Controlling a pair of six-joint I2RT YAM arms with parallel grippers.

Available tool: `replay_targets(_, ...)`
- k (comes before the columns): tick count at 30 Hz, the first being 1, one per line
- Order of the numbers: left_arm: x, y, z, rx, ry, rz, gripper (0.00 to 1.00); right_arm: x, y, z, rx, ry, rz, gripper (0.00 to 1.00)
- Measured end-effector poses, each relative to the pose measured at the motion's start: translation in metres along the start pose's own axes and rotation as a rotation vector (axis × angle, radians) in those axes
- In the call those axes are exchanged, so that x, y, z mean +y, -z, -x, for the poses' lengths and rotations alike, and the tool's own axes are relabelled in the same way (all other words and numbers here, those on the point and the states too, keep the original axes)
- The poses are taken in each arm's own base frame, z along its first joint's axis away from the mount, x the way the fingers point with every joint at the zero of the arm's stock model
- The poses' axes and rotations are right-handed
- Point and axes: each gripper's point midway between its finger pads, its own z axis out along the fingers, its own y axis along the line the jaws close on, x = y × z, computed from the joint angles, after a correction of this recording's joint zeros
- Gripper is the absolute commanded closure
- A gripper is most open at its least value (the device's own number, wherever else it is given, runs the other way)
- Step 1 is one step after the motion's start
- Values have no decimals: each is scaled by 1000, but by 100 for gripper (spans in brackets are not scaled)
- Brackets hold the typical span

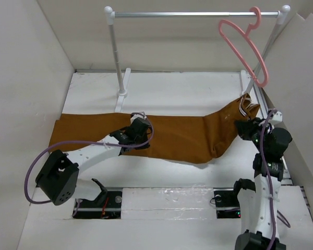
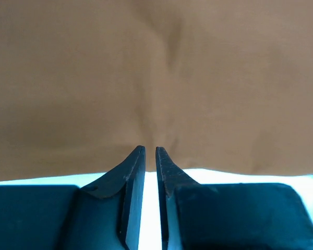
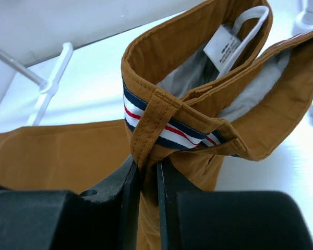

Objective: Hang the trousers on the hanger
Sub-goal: Fold the trousers at the center of the board.

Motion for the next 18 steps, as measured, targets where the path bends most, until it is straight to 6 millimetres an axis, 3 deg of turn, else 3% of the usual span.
replay_targets(5, 16, -18, -20, 54, -14, 60, 93, 42, 13, 16, 18, 4, 34, 100)
replay_targets(9, 12, -26, -33, 91, -17, 27, 94, 76, 9, 54, 46, 39, 73, 100)
replay_targets(15, -22, -31, -61, 136, -84, -63, 94, 104, -7, 120, 12, 92, 90, 100)
replay_targets(18, -51, -34, -73, 148, -117, -118, 94, 117, -14, 153, -12, 115, 102, 100)
